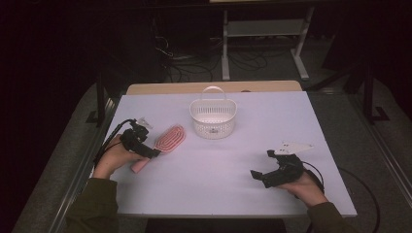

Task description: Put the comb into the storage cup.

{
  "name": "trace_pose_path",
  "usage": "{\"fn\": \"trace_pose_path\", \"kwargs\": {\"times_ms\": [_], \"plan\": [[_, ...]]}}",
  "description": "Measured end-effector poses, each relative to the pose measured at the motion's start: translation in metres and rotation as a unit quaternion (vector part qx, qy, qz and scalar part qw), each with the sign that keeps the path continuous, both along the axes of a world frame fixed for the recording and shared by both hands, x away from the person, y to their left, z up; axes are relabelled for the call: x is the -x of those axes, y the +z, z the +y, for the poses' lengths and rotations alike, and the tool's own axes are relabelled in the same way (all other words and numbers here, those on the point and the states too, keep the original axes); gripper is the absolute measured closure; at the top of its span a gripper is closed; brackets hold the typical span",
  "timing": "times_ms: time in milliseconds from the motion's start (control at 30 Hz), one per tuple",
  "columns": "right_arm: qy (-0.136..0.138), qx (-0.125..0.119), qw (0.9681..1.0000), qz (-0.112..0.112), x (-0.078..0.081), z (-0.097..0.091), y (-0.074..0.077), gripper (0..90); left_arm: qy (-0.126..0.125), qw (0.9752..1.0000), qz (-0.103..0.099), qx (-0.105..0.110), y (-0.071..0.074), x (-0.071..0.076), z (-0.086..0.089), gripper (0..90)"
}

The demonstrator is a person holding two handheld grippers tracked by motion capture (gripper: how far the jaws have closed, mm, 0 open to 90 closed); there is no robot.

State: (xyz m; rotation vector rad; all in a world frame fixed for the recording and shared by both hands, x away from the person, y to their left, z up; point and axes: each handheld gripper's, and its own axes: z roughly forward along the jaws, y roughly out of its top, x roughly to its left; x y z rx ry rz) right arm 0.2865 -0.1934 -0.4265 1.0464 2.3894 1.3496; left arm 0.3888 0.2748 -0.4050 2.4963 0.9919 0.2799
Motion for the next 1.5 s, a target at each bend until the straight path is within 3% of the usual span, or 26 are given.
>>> {"fn": "trace_pose_path", "kwargs": {"times_ms": [367,800,1500], "plan": [[0.000,0.001,1.0000,-0.001,0.000,0.000,0.000,0.0,0.000,0.9996,0.026,-0.009,-0.005,-0.001,-0.001,29.4],[-0.001,0.002,1.0000,-0.002,0.000,0.000,0.000,0.0,-0.005,0.9991,0.041,-0.007,-0.008,-0.002,-0.005,45.8],[0.002,0.005,1.0000,-0.001,0.000,0.001,-0.001,0.0,0.004,0.9981,0.059,-0.017,-0.014,-0.004,-0.008,59.4]]}}
